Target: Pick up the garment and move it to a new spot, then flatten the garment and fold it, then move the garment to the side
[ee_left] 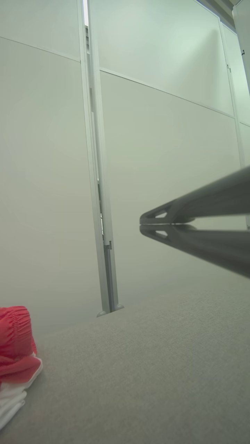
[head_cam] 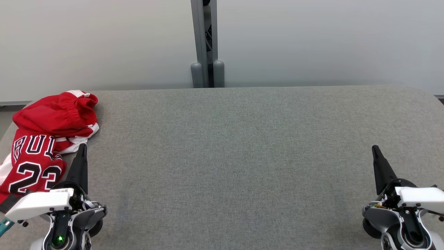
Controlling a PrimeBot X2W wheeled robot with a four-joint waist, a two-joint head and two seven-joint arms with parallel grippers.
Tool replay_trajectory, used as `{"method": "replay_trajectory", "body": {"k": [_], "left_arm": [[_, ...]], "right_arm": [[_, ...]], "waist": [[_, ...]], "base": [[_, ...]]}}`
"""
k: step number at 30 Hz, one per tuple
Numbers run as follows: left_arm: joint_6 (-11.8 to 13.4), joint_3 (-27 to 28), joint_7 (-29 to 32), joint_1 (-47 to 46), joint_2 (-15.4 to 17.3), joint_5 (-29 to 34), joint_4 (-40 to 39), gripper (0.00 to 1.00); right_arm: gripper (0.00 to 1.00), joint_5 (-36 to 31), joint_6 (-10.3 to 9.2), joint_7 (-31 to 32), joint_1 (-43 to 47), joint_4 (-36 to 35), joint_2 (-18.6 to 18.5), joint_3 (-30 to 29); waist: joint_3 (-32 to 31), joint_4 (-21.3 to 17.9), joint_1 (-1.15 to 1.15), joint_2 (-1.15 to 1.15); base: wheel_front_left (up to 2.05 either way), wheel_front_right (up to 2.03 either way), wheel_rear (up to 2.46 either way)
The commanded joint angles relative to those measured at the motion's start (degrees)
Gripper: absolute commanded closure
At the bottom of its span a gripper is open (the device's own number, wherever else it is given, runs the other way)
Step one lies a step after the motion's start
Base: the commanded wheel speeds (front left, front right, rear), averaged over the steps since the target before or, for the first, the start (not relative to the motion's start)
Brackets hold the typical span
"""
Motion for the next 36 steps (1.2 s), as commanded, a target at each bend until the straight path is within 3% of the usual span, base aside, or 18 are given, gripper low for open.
{"method": "replay_trajectory", "body": {"k": [1, 11, 12, 22, 36], "left_arm": [[-0.3, 0.1, 0.0, -1.1, 0.2, 0.3, -0.2, 1.00], [0.0, 0.0, 0.0, 0.0, 0.0, 0.0, 0.0, 1.00], [0.0, -0.1, -0.1, 0.3, -0.1, 0.0, 0.3, 0.00], [0.1, -2.3, -3.2, 3.7, -0.5, 2.0, -1.2, 0.00], [0.1, -3.5, -7.3, 5.4, -0.3, 10.9, -5.1, 0.00]], "right_arm": [[1.00, 0.1, 0.03, 0.0, -0.3, -0.1, -0.5, -0.1], [1.00, 0.0, 0.00, 0.0, 0.0, 0.0, 0.0, 0.0], [0.00, 0.0, 0.00, 0.0, 0.2, 0.3, 0.1, 0.1], [0.00, -2.0, 0.00, -2.1, 2.2, 0.7, 0.5, 2.0], [0.00, -12.3, 0.00, -4.9, 2.5, -2.5, 0.3, 2.5]], "waist": [[0.0, 0.0, 0.00, 0.00], [0.0, 0.0, 0.00, 0.00], [0.0, 0.0, 0.00, 0.00], [0.0, 0.0, 0.00, 0.00], [0.1, -0.1, 0.00, 0.00]], "base": [[0.00, 0.00, 0.00], [0.00, 0.00, 0.00], [0.00, 0.00, 0.00], [0.00, 0.00, 0.00], [0.00, 0.00, 0.00]]}}
